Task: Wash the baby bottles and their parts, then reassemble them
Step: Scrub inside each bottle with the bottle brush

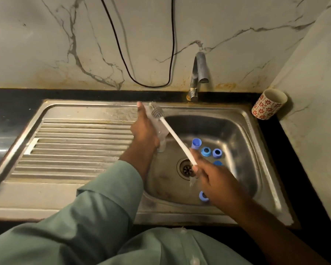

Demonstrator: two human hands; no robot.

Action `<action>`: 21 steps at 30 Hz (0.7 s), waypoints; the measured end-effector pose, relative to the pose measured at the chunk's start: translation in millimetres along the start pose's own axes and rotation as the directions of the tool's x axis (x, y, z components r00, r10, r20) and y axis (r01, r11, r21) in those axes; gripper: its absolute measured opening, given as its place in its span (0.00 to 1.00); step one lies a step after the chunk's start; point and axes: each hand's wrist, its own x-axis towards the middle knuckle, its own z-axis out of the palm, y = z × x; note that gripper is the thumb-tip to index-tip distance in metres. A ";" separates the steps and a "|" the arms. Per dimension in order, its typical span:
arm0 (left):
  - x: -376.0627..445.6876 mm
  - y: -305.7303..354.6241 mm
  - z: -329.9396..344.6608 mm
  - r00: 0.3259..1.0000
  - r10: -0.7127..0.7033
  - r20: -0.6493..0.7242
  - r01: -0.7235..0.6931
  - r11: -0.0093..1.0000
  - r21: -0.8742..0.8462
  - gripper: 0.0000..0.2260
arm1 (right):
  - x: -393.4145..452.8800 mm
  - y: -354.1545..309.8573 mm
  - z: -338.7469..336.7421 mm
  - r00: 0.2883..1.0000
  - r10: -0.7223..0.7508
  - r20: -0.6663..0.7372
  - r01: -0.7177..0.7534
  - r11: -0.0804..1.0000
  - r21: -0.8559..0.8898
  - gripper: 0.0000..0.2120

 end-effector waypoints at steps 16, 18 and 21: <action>0.9 -15.6 -13.9 0.958 0.033 0.285 -0.068 0.991 0.114 0.30 | 3.6 13.2 10.2 0.996 -0.001 -0.089 0.015 0.987 0.161 0.19; -1.2 -13.4 -12.3 0.953 0.056 0.296 -0.055 0.998 -0.013 0.29 | 9.4 11.5 15.4 0.995 0.008 -0.095 0.010 0.984 0.181 0.20; 3.2 -4.3 -15.2 0.957 0.175 0.231 -0.152 0.982 -0.116 0.26 | -5.3 11.2 17.5 0.998 -0.021 -0.066 0.033 0.982 0.186 0.20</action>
